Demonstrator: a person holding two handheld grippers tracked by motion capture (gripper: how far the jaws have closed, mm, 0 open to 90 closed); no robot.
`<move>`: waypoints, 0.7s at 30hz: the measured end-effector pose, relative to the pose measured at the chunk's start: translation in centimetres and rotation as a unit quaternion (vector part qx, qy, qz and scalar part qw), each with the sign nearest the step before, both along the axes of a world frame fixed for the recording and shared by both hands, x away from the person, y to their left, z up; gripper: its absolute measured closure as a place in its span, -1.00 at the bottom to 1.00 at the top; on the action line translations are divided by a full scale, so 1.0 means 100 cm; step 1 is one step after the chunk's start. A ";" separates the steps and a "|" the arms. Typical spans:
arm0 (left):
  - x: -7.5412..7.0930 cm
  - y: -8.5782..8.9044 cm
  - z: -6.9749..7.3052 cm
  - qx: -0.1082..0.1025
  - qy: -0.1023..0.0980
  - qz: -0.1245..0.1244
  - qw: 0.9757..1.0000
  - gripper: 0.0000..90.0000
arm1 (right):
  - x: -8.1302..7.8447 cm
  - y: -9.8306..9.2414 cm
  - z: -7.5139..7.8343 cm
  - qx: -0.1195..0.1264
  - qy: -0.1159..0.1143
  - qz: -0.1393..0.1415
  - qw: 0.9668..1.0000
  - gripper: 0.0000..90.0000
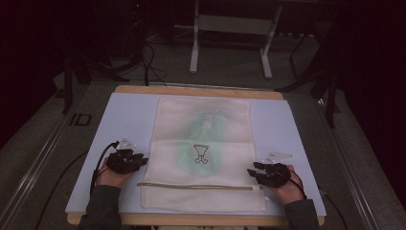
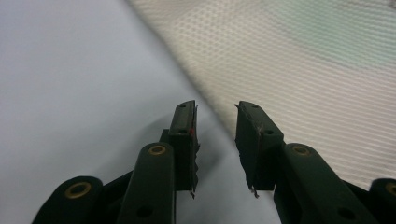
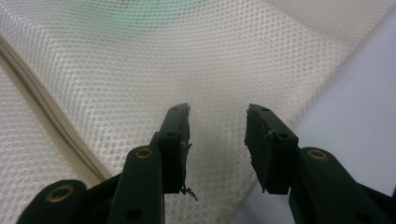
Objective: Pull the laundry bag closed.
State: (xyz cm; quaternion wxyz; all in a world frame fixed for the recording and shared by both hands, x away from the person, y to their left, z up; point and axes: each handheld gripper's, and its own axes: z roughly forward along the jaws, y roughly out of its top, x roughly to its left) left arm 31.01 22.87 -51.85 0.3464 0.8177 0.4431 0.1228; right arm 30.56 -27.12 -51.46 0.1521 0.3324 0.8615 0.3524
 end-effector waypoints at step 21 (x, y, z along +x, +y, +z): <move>-0.005 -0.010 0.003 -0.008 0.006 -0.060 0.998 0.61 | -0.007 0.018 0.003 0.007 0.009 0.019 1.000 0.37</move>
